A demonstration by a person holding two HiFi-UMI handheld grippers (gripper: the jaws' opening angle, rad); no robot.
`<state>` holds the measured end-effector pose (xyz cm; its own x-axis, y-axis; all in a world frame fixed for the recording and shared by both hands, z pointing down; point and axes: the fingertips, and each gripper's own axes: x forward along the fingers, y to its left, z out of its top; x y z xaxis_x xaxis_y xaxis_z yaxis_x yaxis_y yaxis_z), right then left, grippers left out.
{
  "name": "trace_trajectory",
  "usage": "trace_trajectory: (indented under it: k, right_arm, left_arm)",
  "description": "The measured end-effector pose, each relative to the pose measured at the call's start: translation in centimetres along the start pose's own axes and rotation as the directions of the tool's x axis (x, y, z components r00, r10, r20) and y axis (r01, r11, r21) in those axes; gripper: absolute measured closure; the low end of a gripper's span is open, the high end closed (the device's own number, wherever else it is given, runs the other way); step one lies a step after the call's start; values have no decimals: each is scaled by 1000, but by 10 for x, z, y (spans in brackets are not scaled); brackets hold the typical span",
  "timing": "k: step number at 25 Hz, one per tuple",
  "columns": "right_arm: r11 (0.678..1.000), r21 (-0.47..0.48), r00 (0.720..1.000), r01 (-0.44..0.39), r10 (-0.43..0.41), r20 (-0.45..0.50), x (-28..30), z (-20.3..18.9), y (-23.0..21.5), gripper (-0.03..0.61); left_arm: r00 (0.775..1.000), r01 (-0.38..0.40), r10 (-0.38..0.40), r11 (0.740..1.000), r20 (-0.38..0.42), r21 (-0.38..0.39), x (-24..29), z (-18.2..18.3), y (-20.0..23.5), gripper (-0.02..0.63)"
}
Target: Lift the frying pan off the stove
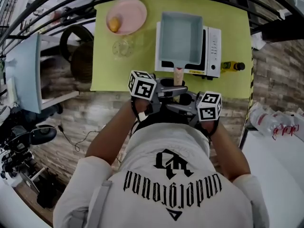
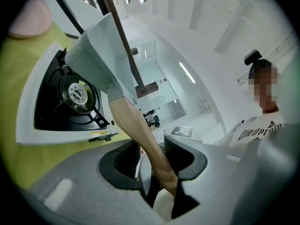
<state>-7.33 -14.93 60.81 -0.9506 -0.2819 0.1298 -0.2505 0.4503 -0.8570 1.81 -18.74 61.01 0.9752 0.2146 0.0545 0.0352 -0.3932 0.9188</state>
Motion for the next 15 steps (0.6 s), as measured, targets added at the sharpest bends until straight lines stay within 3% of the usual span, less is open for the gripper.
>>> trace_trajectory:
  k: [15]
  right_arm:
    - [986, -168, 997, -4, 17, 75, 35, 46, 87, 396]
  left_arm:
    - [999, 12, -6, 984, -34, 176, -52, 34, -93, 434]
